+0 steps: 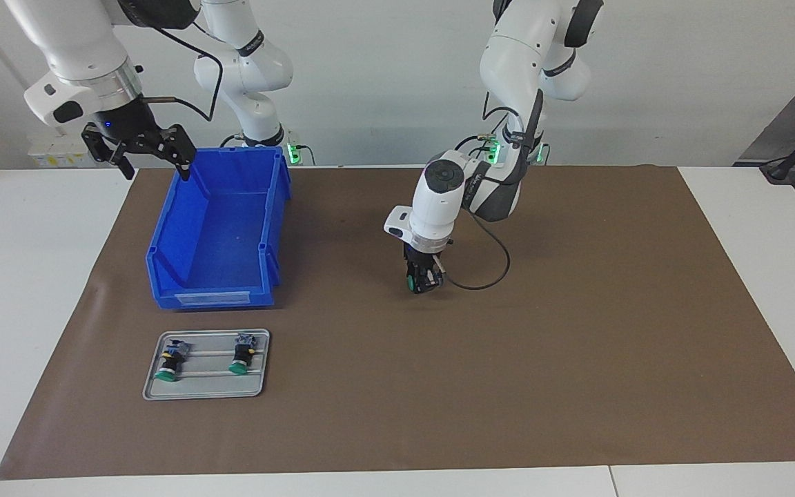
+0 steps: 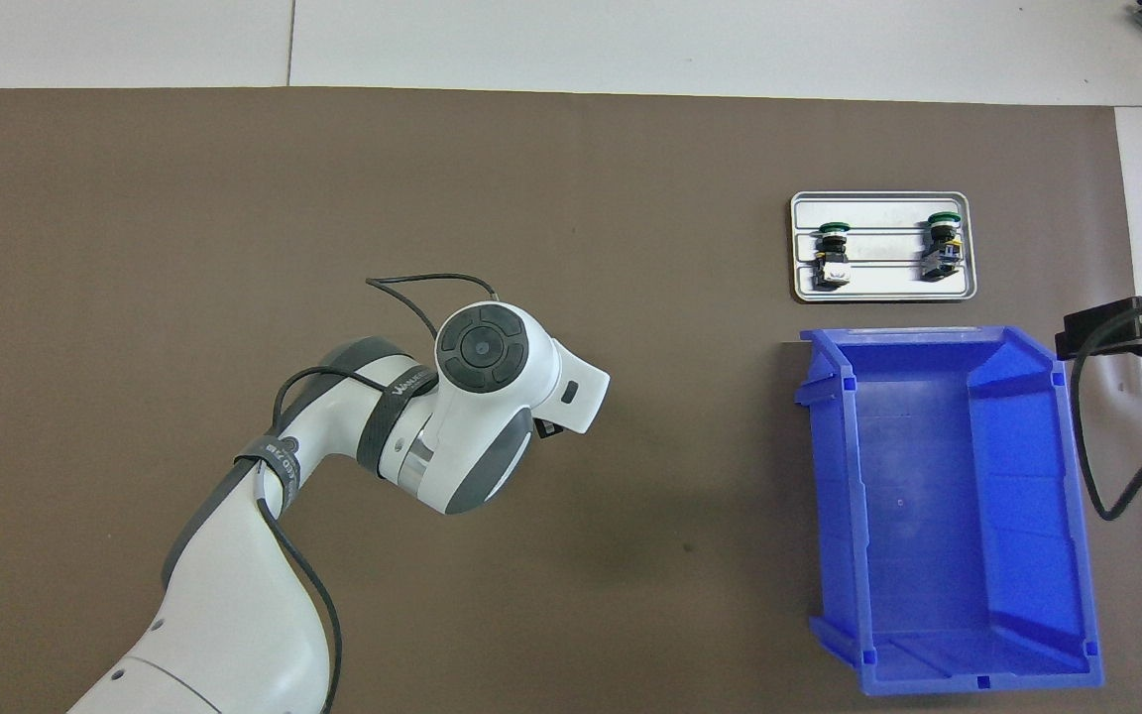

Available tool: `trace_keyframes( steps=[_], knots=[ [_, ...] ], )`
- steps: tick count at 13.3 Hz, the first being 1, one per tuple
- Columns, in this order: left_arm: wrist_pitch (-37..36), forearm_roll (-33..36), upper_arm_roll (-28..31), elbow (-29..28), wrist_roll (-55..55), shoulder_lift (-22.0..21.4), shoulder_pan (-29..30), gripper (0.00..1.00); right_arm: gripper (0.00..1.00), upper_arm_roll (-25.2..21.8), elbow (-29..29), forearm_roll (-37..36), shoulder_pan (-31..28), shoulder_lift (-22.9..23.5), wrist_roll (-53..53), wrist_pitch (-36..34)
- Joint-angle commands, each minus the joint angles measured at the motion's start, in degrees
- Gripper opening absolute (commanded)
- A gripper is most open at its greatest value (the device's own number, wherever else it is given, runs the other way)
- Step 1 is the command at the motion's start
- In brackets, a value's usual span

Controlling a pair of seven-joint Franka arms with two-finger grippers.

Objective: Place and press button with both arms
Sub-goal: 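Grasp the green button with the left gripper and lift it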

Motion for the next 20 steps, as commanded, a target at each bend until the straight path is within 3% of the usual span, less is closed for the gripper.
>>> trace_keyframes(
  steps=[1,2,4,9,11,17,20],
  knots=[
    [0.7,0.7,0.9,-1.3,-1.5,-1.3,-0.5,0.17,1.0,0.1,0.3,-1.1,-0.2,0.0,-1.8,-0.2],
    [0.5,0.7,1.0,-1.1,-1.7,-1.3,-0.4,0.0,1.0,0.1,0.3,-1.0,-0.2,0.0,-1.6,-0.2],
    [0.1,0.7,1.4,-1.0,-1.9,-1.8,-0.3,0.0,1.0,0.1,0.3,-0.8,-0.3,0.0,-1.4,-0.2],
    [0.0,0.1,1.7,-3.1,-3.0,-10.0,3.1,0.0,1.0,0.1,0.3,-0.7,-0.3,0.0,-1.3,-0.2],
    [0.4,-3.1,1.3,-4.9,-2.4,-11.8,6.0,0.0,1.0,0.1,0.3,-0.7,-0.3,0.0,-1.2,-0.2],
    [1.4,-32.3,1.6,-9.3,19.7,-13.9,14.0,0.0,1.0,0.1,0.2,-0.7,-0.4,-0.1,-1.1,-0.2],
    [12.7,-44.6,1.6,-15.9,30.6,-15.1,14.8,0.0,1.0,0.0,0.1,-0.7,-0.5,-0.1,-1.1,-0.2]
  ],
)
